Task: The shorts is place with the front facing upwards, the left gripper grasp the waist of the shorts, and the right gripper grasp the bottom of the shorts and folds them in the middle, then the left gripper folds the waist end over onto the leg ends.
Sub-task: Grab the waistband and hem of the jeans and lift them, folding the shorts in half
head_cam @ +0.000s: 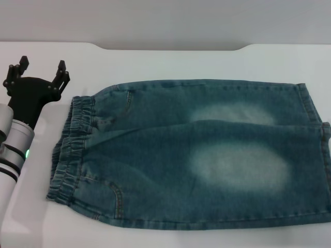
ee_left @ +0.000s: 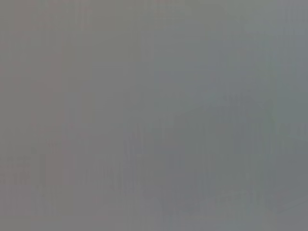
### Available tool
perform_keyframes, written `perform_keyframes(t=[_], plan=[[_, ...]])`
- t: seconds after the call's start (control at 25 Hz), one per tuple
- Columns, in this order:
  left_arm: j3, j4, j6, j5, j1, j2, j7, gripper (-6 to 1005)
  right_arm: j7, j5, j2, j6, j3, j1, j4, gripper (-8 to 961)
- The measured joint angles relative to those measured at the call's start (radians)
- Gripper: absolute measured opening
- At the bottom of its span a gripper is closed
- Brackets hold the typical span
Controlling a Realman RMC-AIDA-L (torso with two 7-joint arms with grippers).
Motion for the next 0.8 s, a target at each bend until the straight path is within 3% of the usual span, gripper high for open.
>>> perform_keyframes(t=[0.4,0.6,0.68,0.72,0.76,0.8], plan=[[0.019,-0.003,-0.008,-0.001,0.003,-0.003,0.000,814,0.003,0.005,-0.003,0.001,0.000,-0.009,-0.001,575],[0.025,-0.048,-0.044,-0.001,0.006,0.007,-0.001,800,0.005,0.009,-0.011,0.012,0.008,-0.025,0.059,575],[0.018,-0.086,-0.073,0.000,0.008,0.014,0.003,794,0.012,0.009,-0.035,0.054,0.010,-0.027,0.110,575],[0.013,-0.113,-0.095,0.000,0.008,0.019,0.009,792,0.031,0.009,-0.082,0.129,0.011,-0.035,0.194,575],[0.008,-0.149,-0.127,0.001,0.009,0.029,0.017,789,0.031,0.009,-0.082,0.129,0.011,-0.035,0.194,576],[0.003,-0.177,-0.151,0.001,0.010,0.037,0.023,786,0.038,0.009,-0.113,0.180,0.015,-0.046,0.259,576]])
